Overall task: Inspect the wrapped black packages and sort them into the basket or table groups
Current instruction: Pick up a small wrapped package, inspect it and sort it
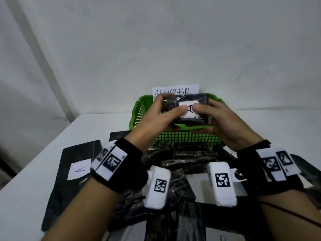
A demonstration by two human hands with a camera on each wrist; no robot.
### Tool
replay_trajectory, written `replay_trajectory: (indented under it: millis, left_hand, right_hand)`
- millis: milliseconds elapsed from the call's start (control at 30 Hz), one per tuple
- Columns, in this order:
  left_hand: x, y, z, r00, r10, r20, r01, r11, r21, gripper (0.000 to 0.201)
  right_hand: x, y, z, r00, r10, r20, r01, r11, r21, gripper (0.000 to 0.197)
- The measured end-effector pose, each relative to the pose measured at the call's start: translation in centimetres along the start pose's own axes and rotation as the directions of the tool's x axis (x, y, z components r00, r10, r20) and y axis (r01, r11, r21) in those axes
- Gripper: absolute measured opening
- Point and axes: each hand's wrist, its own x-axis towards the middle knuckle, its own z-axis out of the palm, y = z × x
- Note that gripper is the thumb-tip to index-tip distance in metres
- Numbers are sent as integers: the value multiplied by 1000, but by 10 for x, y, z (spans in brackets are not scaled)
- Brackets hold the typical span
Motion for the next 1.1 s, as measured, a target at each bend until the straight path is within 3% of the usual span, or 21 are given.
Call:
replay_trajectory:
  millis: [133,233,433,533,700,833,1000,1100]
  left_hand:
    - [11,-10,0,1000,-29,7,29,996,-82,59]
    - [14,-20,1,999,-44,18,45,996,-71,67]
    - [20,-30,-6,998,-49,35,54,987,-150,53]
    - [20,-30,-6,998,-34,51,41,990,-133,61]
    - [15,-31,-9,998,20,-62,-28,990,-141,45]
    - [12,-23,-15,989,69,-133,-82,992,-91,49]
    - [15,-24,-14,984,57,-170,-55,998,16,25]
    - [12,-23,-18,993,-9,-116,9,1000,5,27]
  right_hand:
    - [5,8,-6,1000,12,-11,-12,1000,-7,57]
    - [8,12,-6,999,35,-41,-36,999,-17,48]
    - [12,20,-3,999,32,-23,-34,993,-111,36]
    - [12,22,-5,999,1,-46,-5,996,-89,35]
    - [20,25,6,997,-78,-27,75,994,-85,33]
    - [28,20,12,994,-112,15,113,990,-83,36]
    - [31,25,21,984,-172,-56,162,976,-143,34]
    - [28,28,18,988,-148,-40,138,970,-199,41]
